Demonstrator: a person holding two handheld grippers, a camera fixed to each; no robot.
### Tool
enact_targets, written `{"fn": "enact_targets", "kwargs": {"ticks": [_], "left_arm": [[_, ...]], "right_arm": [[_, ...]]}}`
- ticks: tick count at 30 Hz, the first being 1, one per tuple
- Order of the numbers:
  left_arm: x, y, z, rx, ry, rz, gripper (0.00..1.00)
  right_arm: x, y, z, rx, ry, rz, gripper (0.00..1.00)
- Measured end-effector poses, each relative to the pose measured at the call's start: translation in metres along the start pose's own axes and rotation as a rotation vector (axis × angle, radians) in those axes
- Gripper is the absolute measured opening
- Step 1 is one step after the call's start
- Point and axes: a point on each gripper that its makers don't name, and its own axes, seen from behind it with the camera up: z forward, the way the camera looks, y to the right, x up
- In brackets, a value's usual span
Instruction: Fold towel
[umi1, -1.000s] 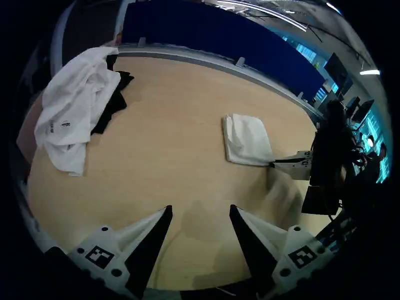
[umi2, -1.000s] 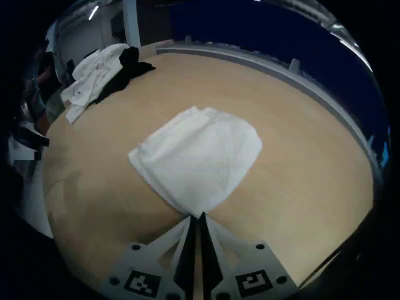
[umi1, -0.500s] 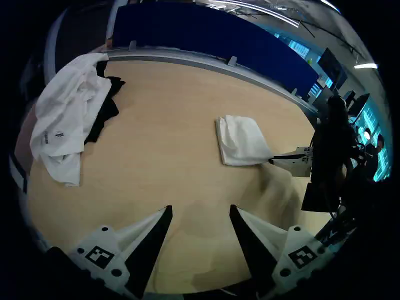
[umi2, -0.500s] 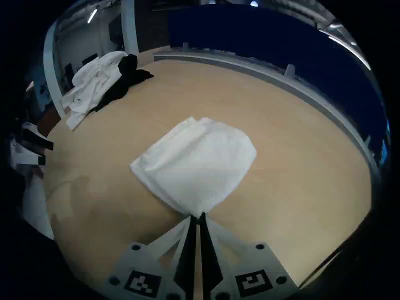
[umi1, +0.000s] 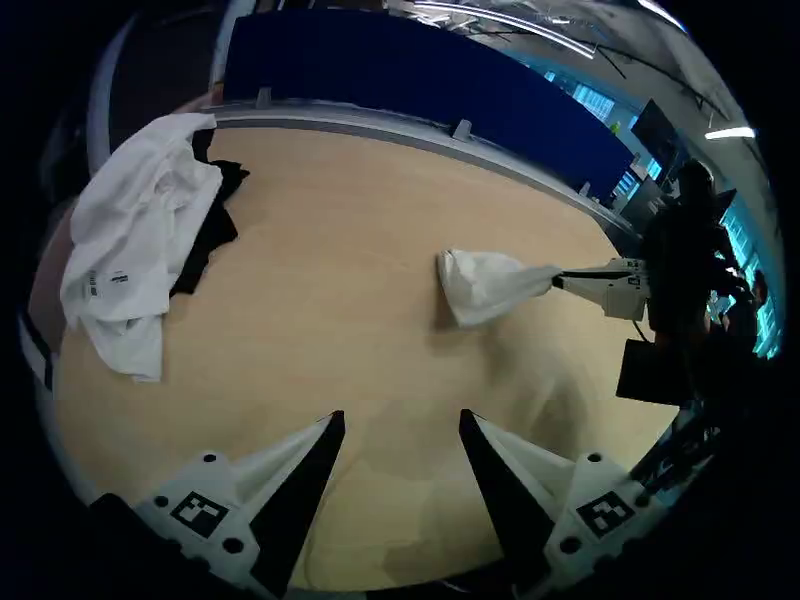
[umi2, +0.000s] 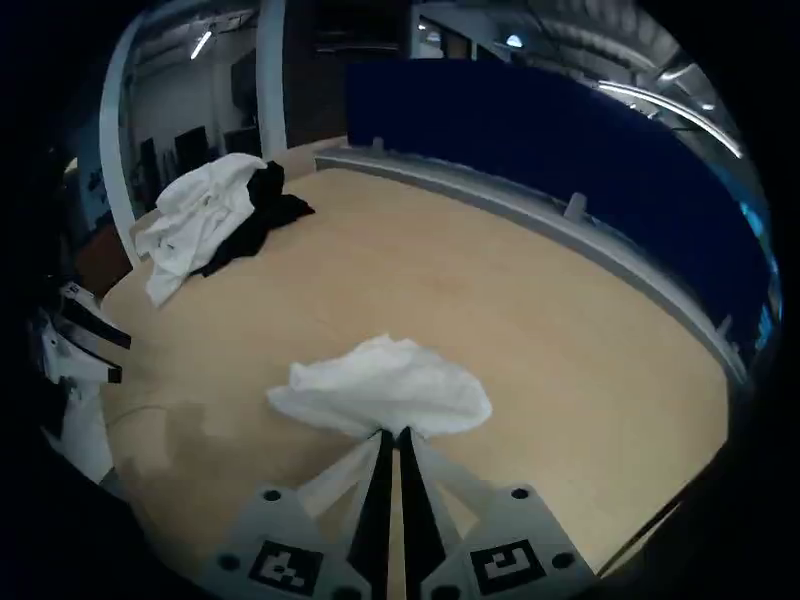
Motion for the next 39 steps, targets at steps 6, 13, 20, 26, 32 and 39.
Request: {"fn": "enact_targets", "kwargs": {"ticks": [6, 13, 20, 26, 32, 39], "left_arm": [[0.007, -0.003, 0.000, -0.007, 0.017, 0.001, 0.84], [0.017, -0.004, 0.003, -0.022, 0.033, -0.001, 0.84], [0.024, -0.002, 0.006, -0.038, 0.045, 0.010, 0.84], [0.027, 0.001, 0.004, -0.059, 0.045, 0.017, 0.84], [0.027, 0.004, 0.001, -0.081, 0.046, 0.028, 0.84], [0.026, 0.004, 0.007, -0.076, 0.046, 0.018, 0.84]], "right_arm": [[0.038, 0.009, -0.018, -0.012, 0.056, -0.023, 0.05], [0.074, 0.021, -0.039, -0.026, 0.103, -0.042, 0.04], [0.082, 0.032, -0.055, -0.050, 0.099, -0.077, 0.04], [0.086, 0.041, -0.068, -0.074, 0.099, -0.082, 0.04], [0.087, 0.058, -0.086, -0.107, 0.101, -0.079, 0.04], [0.076, 0.095, -0.117, -0.144, 0.088, -0.092, 0.04]]}}
